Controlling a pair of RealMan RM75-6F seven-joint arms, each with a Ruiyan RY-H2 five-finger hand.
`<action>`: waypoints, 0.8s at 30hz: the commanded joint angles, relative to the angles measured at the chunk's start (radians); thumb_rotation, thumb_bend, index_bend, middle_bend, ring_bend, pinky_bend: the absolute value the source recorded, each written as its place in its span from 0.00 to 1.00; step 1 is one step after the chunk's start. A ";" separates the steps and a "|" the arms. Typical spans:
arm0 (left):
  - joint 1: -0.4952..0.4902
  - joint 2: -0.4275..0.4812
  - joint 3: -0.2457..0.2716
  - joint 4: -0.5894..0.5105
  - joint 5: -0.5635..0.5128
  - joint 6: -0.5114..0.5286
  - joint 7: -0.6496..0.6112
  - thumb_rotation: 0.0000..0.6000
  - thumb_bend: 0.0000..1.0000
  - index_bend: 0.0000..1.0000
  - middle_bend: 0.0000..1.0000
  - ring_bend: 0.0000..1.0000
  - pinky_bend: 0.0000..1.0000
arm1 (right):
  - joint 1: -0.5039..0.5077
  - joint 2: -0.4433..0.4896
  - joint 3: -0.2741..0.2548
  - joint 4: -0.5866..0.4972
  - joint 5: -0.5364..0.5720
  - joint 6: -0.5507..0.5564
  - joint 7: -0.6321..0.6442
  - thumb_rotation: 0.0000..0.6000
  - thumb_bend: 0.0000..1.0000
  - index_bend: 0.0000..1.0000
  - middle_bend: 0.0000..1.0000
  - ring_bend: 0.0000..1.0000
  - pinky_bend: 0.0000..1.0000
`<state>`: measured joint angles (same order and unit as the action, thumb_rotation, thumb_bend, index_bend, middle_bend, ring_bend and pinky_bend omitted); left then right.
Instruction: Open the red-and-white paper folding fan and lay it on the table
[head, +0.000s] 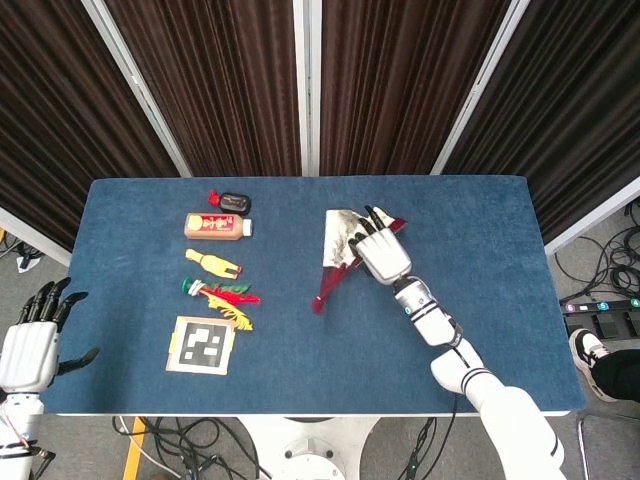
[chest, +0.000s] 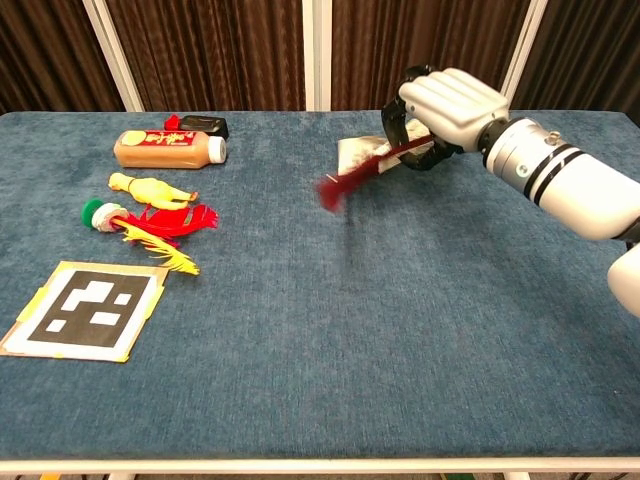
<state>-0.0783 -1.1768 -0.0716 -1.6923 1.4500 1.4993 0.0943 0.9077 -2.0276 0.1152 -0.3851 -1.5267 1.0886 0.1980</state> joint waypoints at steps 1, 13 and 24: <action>-0.011 0.005 -0.004 0.001 0.012 -0.006 -0.003 1.00 0.00 0.28 0.19 0.08 0.15 | 0.005 0.029 0.010 -0.039 0.000 0.026 -0.007 1.00 0.59 0.85 0.63 0.25 0.01; -0.105 0.024 -0.056 0.012 0.094 -0.039 -0.158 1.00 0.00 0.28 0.19 0.08 0.16 | 0.005 0.205 0.006 -0.298 -0.040 0.118 -0.038 1.00 0.70 0.87 0.71 0.34 0.07; -0.239 -0.036 -0.116 0.086 0.077 -0.154 -0.425 1.00 0.00 0.21 0.19 0.08 0.16 | 0.041 0.515 0.001 -0.746 -0.112 0.100 0.115 1.00 0.73 0.87 0.71 0.32 0.07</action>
<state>-0.2808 -1.1898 -0.1689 -1.6305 1.5405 1.3814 -0.2674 0.9325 -1.6135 0.1184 -1.0145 -1.6065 1.1967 0.2420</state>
